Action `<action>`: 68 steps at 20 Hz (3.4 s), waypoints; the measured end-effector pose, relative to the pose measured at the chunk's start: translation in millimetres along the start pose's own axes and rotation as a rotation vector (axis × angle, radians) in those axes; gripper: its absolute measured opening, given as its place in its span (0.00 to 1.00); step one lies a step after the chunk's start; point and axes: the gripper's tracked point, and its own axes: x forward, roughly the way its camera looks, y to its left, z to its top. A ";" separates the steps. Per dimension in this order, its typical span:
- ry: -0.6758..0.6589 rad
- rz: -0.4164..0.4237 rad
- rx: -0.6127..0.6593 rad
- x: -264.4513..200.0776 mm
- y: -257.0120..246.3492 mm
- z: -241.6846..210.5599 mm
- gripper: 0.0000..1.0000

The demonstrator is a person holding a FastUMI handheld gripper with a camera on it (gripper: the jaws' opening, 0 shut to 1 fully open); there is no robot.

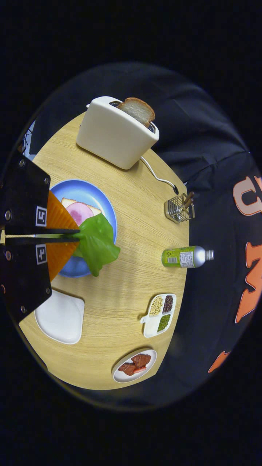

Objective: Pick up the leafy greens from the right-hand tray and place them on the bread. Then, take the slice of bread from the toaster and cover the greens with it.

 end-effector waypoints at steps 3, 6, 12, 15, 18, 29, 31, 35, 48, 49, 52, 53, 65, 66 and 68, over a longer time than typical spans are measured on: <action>0.008 0.035 -0.027 5.6 15.7 -0.9 0.03; 0.029 0.054 -0.027 12.1 23.3 -4.9 0.03; 0.019 0.070 -0.095 11.5 33.5 -8.2 0.03; 0.027 0.016 -0.136 19.6 18.9 -10.9 0.03; 0.021 -0.022 -0.191 30.1 11.1 -11.1 0.09; -0.046 0.022 -0.154 10.8 32.2 18.0 0.51; -0.082 0.039 -0.156 -4.2 48.8 32.4 0.61; -0.130 0.070 -0.182 -27.5 90.6 58.3 0.79; 0.014 0.290 -0.048 -32.8 245.5 106.8 0.86; 0.026 0.295 -0.041 -29.8 251.3 108.9 0.86; 0.053 0.306 -0.023 -21.9 269.0 114.8 0.86; 0.063 0.309 -0.015 -19.3 274.0 115.6 0.86; 0.187 0.257 0.115 7.8 289.1 110.6 0.43; 0.185 0.249 0.117 10.3 289.3 113.1 0.39; 0.198 0.231 0.112 11.3 286.0 112.5 0.35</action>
